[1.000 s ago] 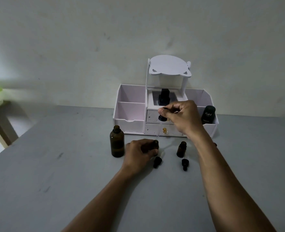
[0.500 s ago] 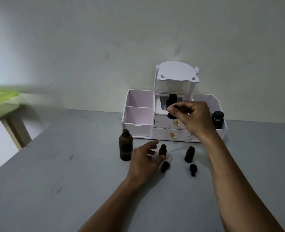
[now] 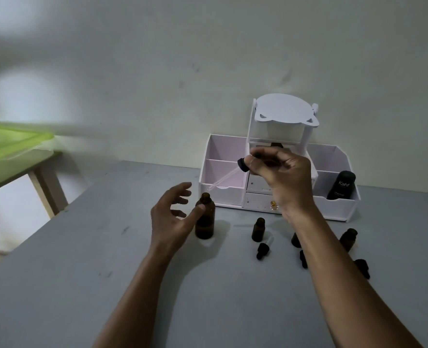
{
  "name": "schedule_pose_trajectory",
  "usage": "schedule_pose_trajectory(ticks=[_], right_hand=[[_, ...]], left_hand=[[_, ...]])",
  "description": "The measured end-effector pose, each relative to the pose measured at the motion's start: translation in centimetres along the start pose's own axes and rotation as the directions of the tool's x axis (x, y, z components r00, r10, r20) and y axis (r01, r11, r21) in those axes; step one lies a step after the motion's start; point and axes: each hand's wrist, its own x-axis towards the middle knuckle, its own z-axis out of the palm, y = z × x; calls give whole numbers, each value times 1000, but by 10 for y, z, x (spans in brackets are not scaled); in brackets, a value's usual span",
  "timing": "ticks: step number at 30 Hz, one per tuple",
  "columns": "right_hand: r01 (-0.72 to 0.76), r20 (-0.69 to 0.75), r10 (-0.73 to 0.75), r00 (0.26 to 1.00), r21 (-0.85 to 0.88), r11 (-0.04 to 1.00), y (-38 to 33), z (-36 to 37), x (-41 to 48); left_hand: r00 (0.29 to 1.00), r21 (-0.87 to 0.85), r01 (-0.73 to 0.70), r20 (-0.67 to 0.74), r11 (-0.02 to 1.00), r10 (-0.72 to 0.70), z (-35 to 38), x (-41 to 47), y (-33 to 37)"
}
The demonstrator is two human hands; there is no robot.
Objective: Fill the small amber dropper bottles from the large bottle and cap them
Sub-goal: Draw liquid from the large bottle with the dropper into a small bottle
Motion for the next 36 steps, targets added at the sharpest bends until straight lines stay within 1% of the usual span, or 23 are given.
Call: schedule_pose_trajectory(ticks=[2,4,8,12,14,22,26,29,36], right_hand=[[-8,19,9,1000,-28,1000,2,4,-1],[-12,37,14,999,-48,999,5,7,-2],[20,72,-13,997,-98,995,8,15,-3],[81,107,-66,992,-136,987,8,25,-6],[112,103,-98,990,-139,984,8,28,-7],[190,-31,-194,981,-98,977,5,22,-3],[196,-57,-203,977,-104,975,9,24,-3],[185,-47,-191,980,-111,977,14,29,-5],[220,23,-219,975,-147,964,19,40,-11]], left_hand=[[988,-11,76,139,997,-73,-5,4,-12],[966,-23,120,233,992,-111,-6,5,-19],[938,-40,143,326,989,-122,-4,5,-23],[933,-32,130,342,991,-111,-3,7,-27],[932,-27,124,346,992,-107,-3,8,-29],[934,-36,135,340,990,-114,-2,9,-30],[931,-33,128,349,991,-108,-3,8,-31],[930,-34,126,352,991,-106,-3,8,-30],[931,-30,105,354,994,-88,-3,10,-30]])
